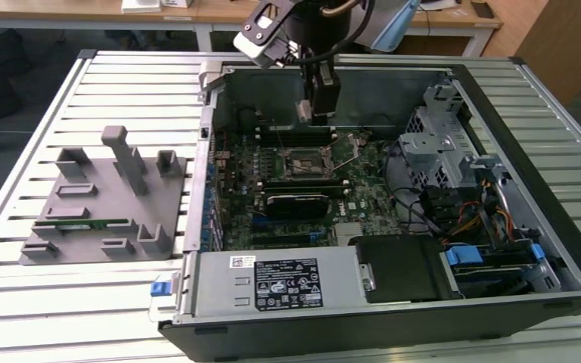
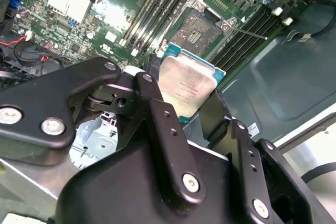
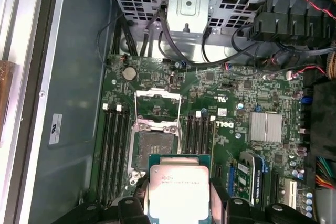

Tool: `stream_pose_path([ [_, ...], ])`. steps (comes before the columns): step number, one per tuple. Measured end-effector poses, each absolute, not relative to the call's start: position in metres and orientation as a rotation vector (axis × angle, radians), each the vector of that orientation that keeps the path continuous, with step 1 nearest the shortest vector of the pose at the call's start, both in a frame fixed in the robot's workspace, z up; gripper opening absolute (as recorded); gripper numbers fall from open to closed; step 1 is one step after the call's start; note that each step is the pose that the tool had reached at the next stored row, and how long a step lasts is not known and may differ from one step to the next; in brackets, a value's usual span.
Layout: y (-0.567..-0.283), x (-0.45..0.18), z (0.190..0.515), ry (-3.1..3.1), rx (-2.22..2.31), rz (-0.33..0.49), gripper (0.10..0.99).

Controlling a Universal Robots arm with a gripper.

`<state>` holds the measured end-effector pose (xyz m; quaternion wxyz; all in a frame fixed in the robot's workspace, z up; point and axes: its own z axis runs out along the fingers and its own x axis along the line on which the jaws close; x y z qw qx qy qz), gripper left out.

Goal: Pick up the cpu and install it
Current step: 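Place the cpu into insertion slot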

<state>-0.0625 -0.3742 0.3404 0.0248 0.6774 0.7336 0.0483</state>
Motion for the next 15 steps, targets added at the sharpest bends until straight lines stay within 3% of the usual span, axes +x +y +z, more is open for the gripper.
stream_pose_path([
  [15, -0.357, -0.062, 0.319, 2.242, 2.12, 0.142, 0.541],
])
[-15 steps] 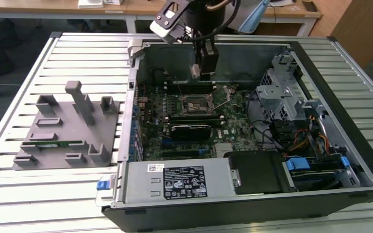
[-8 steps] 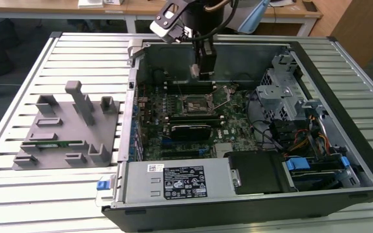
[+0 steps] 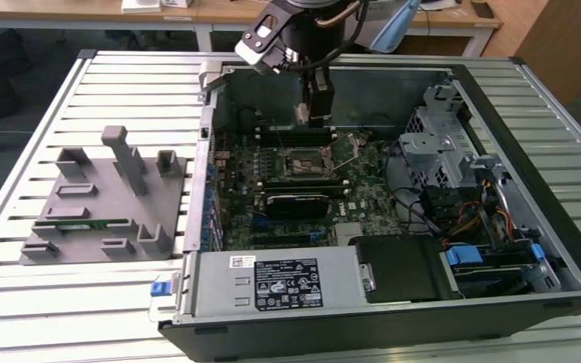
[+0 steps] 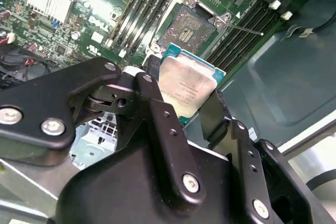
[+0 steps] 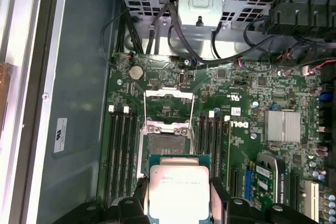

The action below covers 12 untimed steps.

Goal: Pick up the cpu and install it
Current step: 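Place the cpu into insertion slot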

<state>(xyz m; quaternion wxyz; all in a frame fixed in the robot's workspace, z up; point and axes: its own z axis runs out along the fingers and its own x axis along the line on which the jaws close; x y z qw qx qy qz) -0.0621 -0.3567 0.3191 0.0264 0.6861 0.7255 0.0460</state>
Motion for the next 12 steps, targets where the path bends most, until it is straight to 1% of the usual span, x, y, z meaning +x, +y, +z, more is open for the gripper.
stream_pose_path([
  [12, -0.353, -0.061, 0.3, 2.245, 2.124, 0.136, 0.541],
])
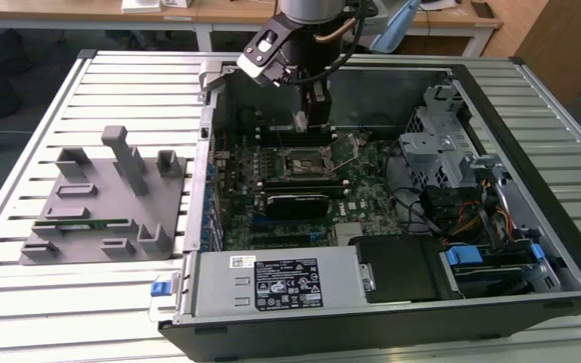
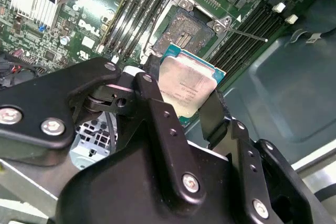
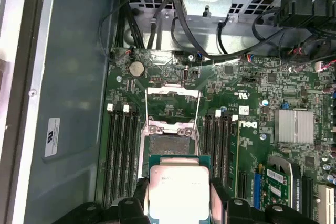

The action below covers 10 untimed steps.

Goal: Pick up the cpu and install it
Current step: 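Place the cpu into insertion slot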

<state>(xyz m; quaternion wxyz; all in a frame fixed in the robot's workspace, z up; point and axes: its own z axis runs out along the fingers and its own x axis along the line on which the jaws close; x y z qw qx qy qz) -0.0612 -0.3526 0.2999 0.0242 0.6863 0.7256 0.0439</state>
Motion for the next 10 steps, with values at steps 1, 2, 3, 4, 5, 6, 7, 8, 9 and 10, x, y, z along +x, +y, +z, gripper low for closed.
stream_pose_path([
  [1, -0.353, -0.061, 0.299, 2.245, 2.123, 0.136, 0.541],
  [2, -0.353, -0.061, 0.297, 2.245, 2.124, 0.135, 0.541],
  [3, -0.352, -0.061, 0.294, 2.245, 2.124, 0.135, 0.541],
  [4, -0.352, -0.061, 0.292, 2.245, 2.124, 0.135, 0.541],
  [5, -0.352, -0.061, 0.29, 2.245, 2.123, 0.135, 0.541],
  [6, -0.352, -0.061, 0.289, 2.245, 2.123, 0.135, 0.541],
  [7, -0.352, -0.061, 0.287, 2.245, 2.123, 0.136, 0.541],
  [8, -0.352, -0.061, 0.286, 2.245, 2.124, 0.135, 0.541],
  [9, -0.352, -0.061, 0.284, 2.245, 2.124, 0.136, 0.541],
  [10, -0.352, -0.061, 0.282, 2.245, 2.124, 0.136, 0.541],
])
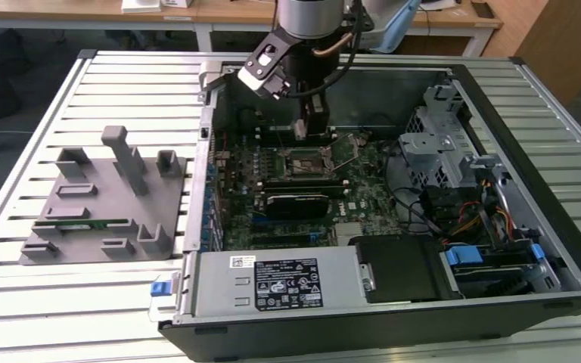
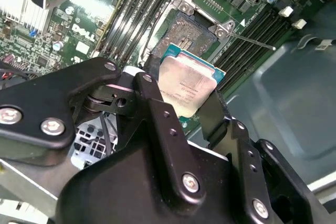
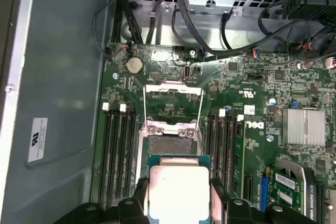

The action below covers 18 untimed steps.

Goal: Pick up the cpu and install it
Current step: 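Place the cpu into insertion slot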

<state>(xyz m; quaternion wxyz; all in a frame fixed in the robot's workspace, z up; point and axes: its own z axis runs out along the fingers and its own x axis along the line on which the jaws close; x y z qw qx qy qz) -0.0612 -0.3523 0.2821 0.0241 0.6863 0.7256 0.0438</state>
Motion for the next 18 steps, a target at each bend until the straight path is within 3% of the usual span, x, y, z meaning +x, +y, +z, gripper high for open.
stream_pose_path([
  [18, -0.348, -0.061, 0.257, 2.235, 2.134, 0.135, 0.541],
])
